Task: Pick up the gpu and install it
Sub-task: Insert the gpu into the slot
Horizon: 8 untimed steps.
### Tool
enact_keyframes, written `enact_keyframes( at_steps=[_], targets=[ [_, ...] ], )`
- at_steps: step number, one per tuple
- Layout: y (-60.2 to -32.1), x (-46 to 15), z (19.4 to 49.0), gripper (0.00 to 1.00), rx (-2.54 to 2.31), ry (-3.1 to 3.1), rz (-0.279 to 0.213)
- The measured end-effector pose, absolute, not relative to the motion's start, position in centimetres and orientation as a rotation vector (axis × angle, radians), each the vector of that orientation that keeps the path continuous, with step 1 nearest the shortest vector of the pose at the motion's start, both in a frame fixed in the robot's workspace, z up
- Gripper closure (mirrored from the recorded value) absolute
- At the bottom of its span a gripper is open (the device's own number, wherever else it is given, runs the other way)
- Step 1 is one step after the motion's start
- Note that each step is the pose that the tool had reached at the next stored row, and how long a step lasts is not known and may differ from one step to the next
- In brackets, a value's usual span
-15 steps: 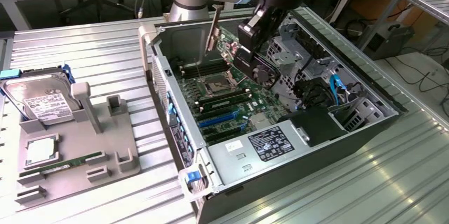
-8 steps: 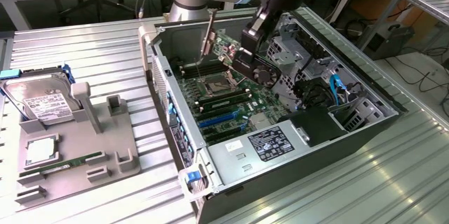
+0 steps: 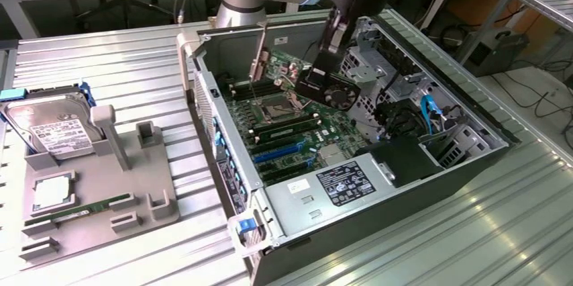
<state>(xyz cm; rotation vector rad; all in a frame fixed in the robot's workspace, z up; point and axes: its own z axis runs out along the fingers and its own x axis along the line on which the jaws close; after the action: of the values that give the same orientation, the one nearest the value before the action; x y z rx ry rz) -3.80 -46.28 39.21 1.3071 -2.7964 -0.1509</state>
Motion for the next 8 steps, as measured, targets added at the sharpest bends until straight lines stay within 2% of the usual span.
enact_keyframes(
  at_steps=[8],
  targets=[
    [-46.28,-3.8,38.97,0.74,1.555,-2.659,-0.142]
  ],
)
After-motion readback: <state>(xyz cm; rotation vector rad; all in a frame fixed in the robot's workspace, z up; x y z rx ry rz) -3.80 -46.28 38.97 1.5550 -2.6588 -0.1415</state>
